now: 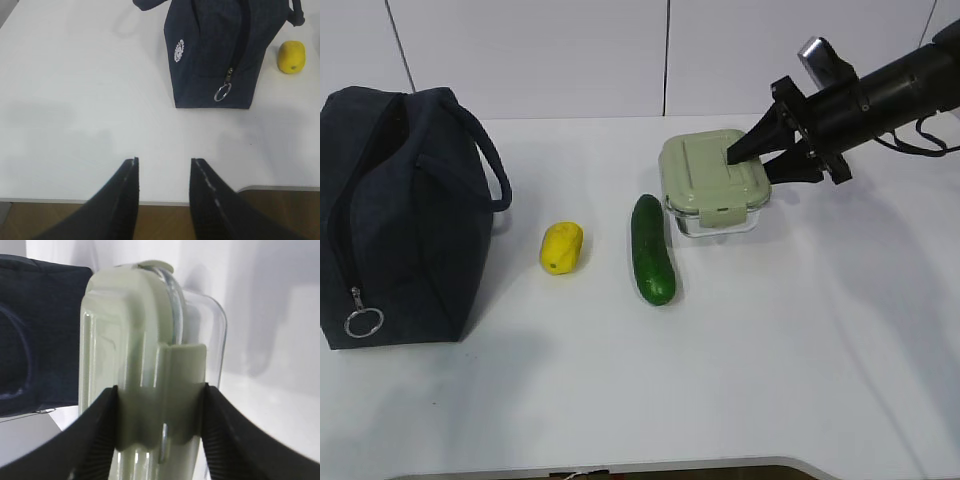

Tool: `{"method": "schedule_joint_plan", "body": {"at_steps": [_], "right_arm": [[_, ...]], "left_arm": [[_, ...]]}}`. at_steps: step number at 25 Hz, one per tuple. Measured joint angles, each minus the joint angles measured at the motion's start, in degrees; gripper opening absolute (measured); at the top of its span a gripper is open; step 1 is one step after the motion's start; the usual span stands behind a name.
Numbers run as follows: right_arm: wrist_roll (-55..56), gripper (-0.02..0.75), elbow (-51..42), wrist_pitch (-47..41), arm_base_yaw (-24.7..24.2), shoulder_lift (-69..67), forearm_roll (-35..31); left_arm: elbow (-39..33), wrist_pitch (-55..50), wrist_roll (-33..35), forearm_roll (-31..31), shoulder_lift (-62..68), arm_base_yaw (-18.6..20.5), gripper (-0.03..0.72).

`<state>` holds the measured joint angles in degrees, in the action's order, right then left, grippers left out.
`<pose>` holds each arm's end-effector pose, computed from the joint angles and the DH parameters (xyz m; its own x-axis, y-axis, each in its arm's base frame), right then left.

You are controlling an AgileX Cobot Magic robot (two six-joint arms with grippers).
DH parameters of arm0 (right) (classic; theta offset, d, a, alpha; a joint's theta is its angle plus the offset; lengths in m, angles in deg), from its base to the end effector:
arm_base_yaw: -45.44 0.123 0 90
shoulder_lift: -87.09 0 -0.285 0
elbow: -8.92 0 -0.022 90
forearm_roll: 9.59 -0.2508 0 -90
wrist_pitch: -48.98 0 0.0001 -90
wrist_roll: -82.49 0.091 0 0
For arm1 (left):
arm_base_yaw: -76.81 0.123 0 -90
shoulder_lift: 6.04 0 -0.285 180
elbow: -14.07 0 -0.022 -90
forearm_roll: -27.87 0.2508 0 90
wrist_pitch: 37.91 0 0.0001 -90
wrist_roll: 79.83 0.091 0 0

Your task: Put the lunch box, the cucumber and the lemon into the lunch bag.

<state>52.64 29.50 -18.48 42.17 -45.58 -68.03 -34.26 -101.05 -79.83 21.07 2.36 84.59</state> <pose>0.4529 0.0459 0.2048 -0.9643 0.0779 -0.2530 -0.1501 0.6261 0.7651 -0.0044 -0.0103 0.2757 -0.4879 -0.1207 -0.8645 -0.0701 0.9926 -0.0990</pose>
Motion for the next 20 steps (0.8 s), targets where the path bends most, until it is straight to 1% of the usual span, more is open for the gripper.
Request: {"method": "schedule_joint_plan", "body": {"at_steps": [7, 11, 16, 20], "right_arm": [[0.2, 0.378, 0.0, -0.1, 2.2, 3.0, -2.4], [0.2, 0.378, 0.0, -0.4, 4.5, 4.5, -2.9], [0.2, 0.378, 0.0, -0.7, 7.3, 5.6, -3.8], [0.2, 0.378, 0.0, -0.7, 9.1, 5.7, -4.3]], "left_arm": [[0.0, 0.0, 0.0, -1.5, 0.6, 0.0, 0.242], [0.0, 0.2, 0.0, -1.7, 4.6, 0.0, 0.242], [3.6, 0.5, 0.0, -3.4, 11.1, 0.0, 0.242], [7.2, 0.5, 0.0, -7.1, 18.0, 0.0, 0.242]]}}
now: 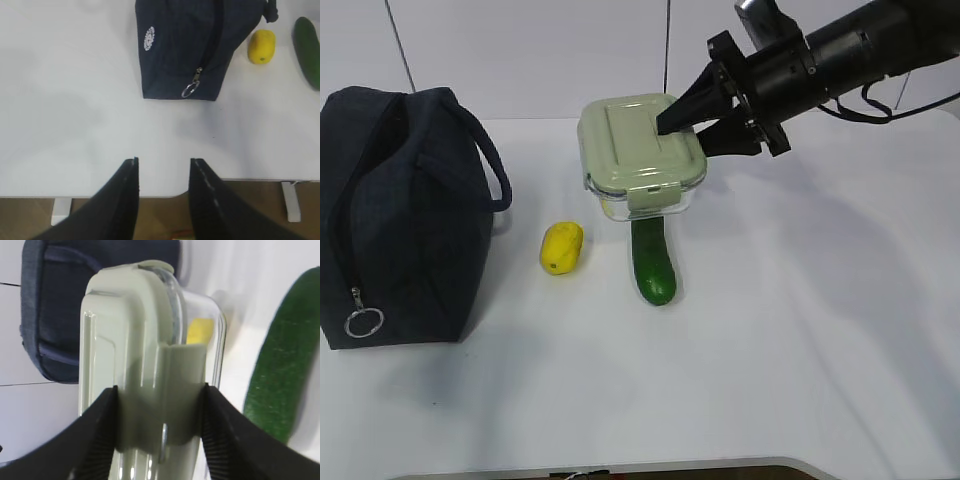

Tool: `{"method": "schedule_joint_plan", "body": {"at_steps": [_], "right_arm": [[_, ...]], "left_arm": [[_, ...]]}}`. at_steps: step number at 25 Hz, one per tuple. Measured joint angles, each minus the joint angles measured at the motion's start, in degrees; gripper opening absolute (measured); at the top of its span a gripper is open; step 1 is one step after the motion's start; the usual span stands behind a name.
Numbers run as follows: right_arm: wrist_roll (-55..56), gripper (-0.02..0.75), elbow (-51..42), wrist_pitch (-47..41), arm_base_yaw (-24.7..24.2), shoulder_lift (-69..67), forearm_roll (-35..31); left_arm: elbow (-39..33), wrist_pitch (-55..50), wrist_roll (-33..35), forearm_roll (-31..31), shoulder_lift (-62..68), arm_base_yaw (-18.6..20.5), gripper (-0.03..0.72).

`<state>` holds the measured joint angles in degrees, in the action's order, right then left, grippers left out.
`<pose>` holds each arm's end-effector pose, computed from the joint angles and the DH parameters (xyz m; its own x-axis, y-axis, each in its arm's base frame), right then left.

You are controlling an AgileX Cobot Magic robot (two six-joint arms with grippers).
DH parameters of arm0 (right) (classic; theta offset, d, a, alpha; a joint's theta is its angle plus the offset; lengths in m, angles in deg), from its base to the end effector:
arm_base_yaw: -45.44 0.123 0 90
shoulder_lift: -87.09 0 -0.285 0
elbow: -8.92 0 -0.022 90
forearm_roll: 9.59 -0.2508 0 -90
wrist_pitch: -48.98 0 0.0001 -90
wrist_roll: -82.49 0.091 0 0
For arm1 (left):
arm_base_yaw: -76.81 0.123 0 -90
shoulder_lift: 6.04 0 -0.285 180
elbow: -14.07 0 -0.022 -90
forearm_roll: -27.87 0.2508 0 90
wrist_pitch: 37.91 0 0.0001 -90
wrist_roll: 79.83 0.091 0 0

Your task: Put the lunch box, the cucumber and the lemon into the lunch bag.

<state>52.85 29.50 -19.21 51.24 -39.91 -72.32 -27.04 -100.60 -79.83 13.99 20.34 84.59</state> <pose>0.4299 0.1192 0.2541 -0.9414 -0.0349 -0.3355 -0.3013 0.5338 0.7901 0.0388 -0.0143 0.3094 -0.6294 -0.1971 -0.7516 -0.0404 0.9743 -0.2216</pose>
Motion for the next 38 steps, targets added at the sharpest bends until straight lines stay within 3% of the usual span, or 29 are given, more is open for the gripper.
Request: {"method": "schedule_joint_plan", "body": {"at_steps": [8, 14, 19, 25, 38], "right_arm": [[0.0, 0.378, -0.1, -0.1, 2.6, 0.0, -4.7], [0.0, 0.378, -0.1, -0.1, 3.5, 0.0, -6.4], [0.0, 0.378, -0.1, 0.0, 4.0, 0.0, -9.3], [0.0, 0.378, -0.1, 0.1, 5.1, 0.0, -11.3], [-0.1, 0.377, -0.1, 0.2, 8.8, 0.0, -12.3]], "left_arm": [[6.6, 2.1, 0.7, -2.5, 14.9, 0.0, 0.249], [7.4, 8.3, 2.4, -2.2, 22.7, 0.0, 0.323], [9.1, 13.4, 8.0, -5.8, 30.7, 0.0, 0.333], [17.1, 14.1, 12.9, -6.8, 42.5, 0.0, 0.333], [33.3, 7.6, 15.1, -7.2, 60.8, 0.0, 0.331]]}}
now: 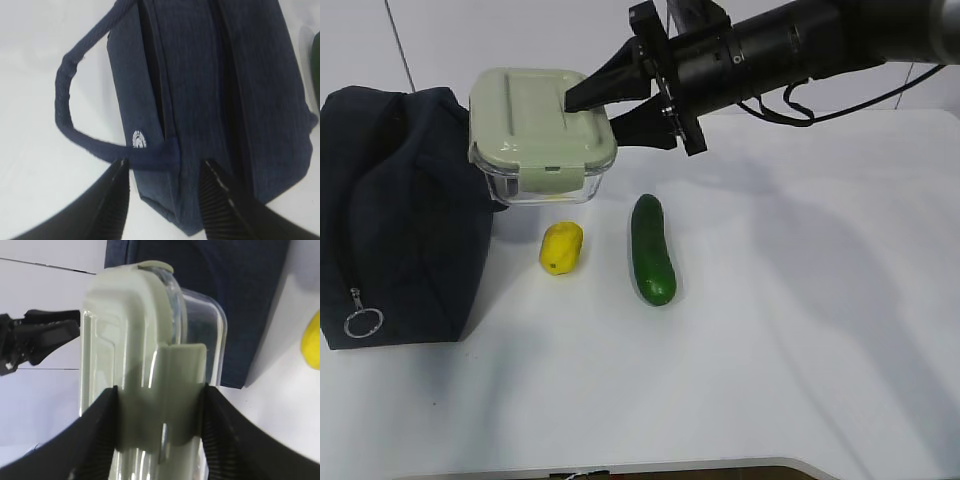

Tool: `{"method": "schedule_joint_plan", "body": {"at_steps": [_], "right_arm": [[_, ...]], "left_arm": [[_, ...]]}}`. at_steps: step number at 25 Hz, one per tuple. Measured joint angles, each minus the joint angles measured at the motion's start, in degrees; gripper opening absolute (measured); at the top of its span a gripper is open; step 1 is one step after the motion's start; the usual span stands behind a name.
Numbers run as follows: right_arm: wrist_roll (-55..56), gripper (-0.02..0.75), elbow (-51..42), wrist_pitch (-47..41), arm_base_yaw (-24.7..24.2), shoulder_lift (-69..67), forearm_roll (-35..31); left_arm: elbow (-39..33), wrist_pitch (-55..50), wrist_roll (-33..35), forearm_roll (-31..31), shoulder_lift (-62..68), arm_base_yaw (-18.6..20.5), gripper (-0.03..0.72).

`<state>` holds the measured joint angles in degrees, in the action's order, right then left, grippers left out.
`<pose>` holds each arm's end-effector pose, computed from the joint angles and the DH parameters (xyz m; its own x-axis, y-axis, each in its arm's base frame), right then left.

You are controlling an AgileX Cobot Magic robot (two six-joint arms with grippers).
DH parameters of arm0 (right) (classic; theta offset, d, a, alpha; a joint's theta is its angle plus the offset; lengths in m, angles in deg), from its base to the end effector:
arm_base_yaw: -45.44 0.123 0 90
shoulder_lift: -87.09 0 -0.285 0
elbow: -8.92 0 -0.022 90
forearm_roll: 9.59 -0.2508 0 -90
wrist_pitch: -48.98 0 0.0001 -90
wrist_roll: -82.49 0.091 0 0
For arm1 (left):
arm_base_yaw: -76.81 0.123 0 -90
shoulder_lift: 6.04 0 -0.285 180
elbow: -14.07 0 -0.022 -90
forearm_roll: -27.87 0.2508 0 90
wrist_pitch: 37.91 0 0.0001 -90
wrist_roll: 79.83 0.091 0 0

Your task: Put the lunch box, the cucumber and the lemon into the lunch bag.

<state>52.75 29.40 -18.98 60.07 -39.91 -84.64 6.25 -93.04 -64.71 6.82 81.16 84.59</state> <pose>0.4097 0.1912 0.2698 -0.9488 -0.0546 -0.3112 -0.3109 0.3362 0.8890 0.2845 0.0118 0.3336 -0.8406 -0.0692 -0.5371 0.0640 0.9721 -0.2255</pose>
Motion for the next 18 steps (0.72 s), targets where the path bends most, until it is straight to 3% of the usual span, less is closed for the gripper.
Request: {"method": "schedule_joint_plan", "body": {"at_steps": [9, 18], "right_arm": [[-0.9, 0.377, 0.0, 0.1, 2.1, 0.0, -3.6], [-2.1, 0.377, 0.0, 0.3, 3.7, 0.0, -9.2]], "left_arm": [[7.0, -0.8, 0.4, -4.4, 7.4, 0.0, 0.328], [7.3, -1.8, 1.6, -6.5, 13.6, 0.0, 0.324]]}}
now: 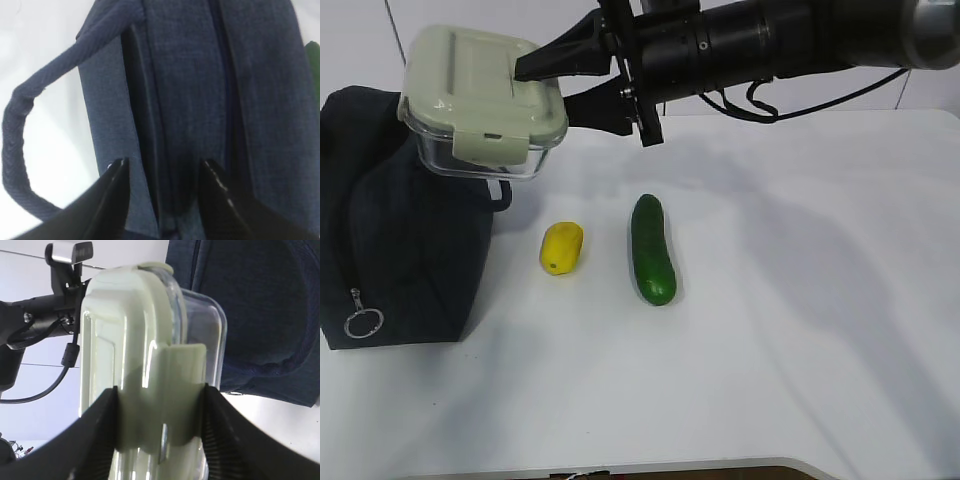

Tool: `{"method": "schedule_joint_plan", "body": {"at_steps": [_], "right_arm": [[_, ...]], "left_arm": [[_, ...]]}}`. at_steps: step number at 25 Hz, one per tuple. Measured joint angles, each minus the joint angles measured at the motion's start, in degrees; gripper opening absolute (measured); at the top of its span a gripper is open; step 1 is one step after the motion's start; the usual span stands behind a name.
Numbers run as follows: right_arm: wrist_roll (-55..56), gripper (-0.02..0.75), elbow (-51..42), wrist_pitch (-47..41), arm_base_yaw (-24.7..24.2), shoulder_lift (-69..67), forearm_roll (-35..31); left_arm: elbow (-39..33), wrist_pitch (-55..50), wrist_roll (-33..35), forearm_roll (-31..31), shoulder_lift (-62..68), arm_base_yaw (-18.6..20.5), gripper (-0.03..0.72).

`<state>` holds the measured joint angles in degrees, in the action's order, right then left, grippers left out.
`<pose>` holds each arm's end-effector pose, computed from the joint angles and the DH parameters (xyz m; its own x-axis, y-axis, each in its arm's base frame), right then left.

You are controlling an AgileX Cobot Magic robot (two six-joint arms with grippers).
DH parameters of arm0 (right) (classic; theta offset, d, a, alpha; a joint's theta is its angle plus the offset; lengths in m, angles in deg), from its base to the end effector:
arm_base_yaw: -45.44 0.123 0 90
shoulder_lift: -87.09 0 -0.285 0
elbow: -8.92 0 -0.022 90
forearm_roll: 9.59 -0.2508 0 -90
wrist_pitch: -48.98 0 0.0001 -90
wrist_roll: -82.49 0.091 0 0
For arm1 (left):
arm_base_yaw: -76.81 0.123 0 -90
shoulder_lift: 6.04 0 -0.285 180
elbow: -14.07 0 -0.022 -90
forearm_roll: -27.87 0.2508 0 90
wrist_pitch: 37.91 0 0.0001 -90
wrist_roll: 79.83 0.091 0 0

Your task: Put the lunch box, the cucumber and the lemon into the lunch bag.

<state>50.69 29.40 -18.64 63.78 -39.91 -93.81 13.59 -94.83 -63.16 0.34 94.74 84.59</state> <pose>0.3998 0.2208 0.2824 -0.9501 -0.0317 -0.3104 -0.3104 0.1976 0.9298 0.3406 0.0109 0.2995 -0.8971 -0.1097 -0.4280 0.0500 0.9373 -0.3450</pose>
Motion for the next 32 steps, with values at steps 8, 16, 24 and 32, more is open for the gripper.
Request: {"method": "schedule_joint_plan", "body": {"at_steps": [8, 16, 24, 32], "right_arm": [[-0.2, 0.377, 0.0, 0.1, 0.0, 0.0, -2.3], [-0.6, 0.377, 0.0, 0.2, 0.0, 0.0, -5.8], [-2.5, 0.377, 0.0, 0.9, 0.0, 0.0, -5.1], [-3.0, 0.377, 0.0, 8.1, 0.0, -3.9, -2.0]], "left_arm": [[0.8, -1.4, 3.5, -2.8, 1.1, 0.0, 0.010], [3.4, -6.6, 9.9, -16.4, 1.2, 0.0, -0.011], [4.7, -9.5, 12.6, -24.4, 0.8, 0.0, -0.012], [4.7, -12.0, 13.4, -25.3, 0.0, 0.0, -0.012]]}}
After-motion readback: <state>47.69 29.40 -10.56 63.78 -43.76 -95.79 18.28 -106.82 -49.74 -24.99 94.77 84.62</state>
